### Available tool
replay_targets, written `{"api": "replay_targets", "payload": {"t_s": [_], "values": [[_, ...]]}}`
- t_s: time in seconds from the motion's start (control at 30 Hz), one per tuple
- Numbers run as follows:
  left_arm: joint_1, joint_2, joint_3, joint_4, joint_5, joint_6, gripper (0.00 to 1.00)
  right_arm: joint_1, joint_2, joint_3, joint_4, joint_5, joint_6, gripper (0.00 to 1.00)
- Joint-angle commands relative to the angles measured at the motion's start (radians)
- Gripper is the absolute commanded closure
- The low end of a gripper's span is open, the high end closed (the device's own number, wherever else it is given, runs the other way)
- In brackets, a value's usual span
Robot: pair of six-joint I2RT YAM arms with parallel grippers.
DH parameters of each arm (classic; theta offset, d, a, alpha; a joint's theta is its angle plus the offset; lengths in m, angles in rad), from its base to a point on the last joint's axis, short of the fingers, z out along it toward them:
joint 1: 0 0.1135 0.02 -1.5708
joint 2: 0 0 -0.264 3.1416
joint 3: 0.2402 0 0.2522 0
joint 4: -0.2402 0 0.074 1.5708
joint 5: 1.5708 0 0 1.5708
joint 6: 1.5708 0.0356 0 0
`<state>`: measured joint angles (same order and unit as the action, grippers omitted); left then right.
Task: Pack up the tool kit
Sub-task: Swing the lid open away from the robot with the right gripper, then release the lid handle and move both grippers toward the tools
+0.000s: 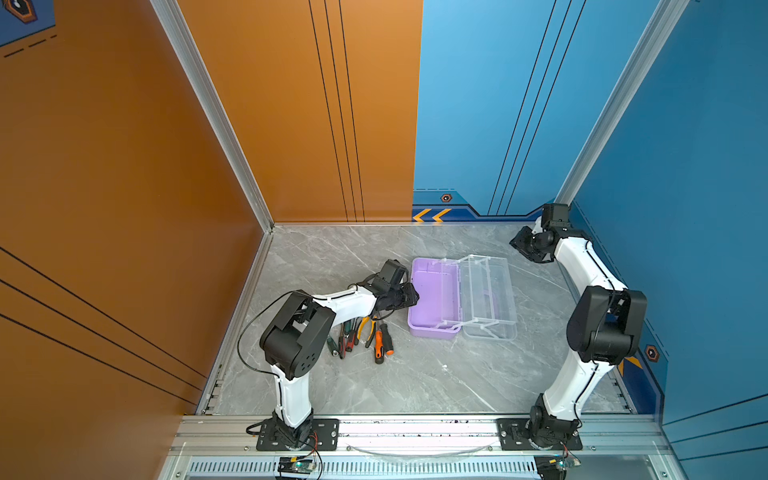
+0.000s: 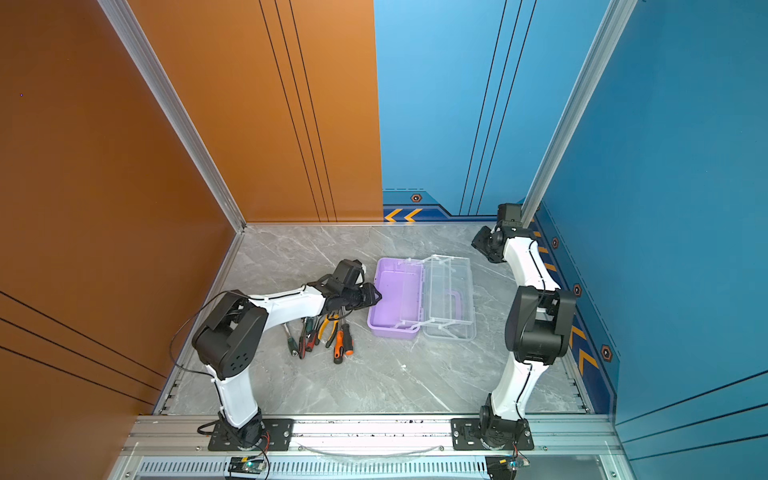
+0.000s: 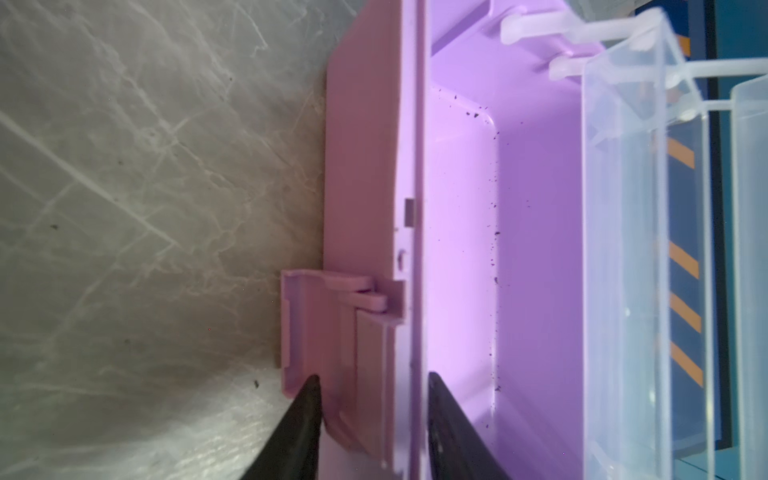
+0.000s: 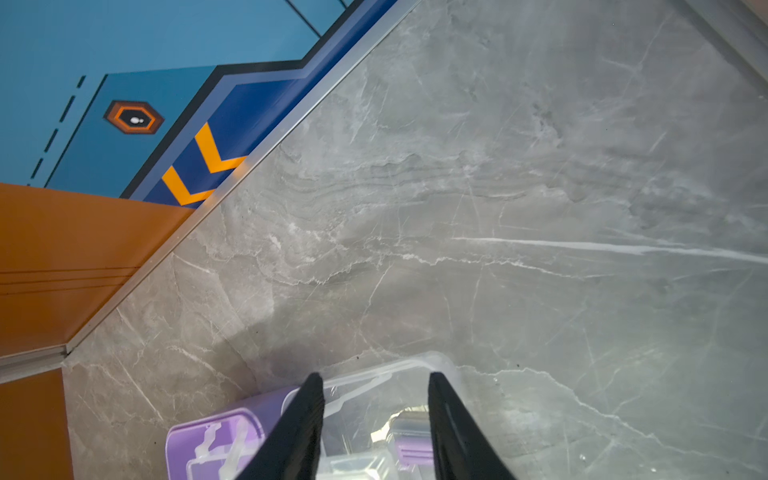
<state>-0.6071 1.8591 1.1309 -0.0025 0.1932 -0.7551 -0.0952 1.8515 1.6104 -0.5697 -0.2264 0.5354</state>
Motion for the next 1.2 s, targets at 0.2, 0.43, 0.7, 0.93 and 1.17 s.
{"api": "replay_targets", "payload": {"t_s": [0.2, 0.43, 0.7, 0.93, 1.17], "values": [[0.019, -0.145, 0.077, -0.26, -0.136, 0.14, 0.38, 0.297, -0.3, -0.145, -0.07, 0.259, -0.117, 0.6], [0.046, -0.303, 0.027, -0.399, -0.262, 0.164, 0.02, 0.475, -0.414, -0.236, -0.101, 0.307, -0.116, 0.62], [0.151, -0.539, -0.093, -0.447, -0.345, 0.115, 0.02, 0.626, -0.432, -0.229, -0.155, 0.447, -0.111, 0.64], [0.334, -0.642, -0.107, -0.588, -0.239, 0.127, 0.02, 0.701, -0.411, -0.233, -0.148, 0.507, -0.096, 0.64], [0.317, -0.643, -0.14, -0.609, -0.218, 0.159, 0.02, 0.715, -0.384, -0.221, -0.129, 0.507, -0.094, 0.64]]}}
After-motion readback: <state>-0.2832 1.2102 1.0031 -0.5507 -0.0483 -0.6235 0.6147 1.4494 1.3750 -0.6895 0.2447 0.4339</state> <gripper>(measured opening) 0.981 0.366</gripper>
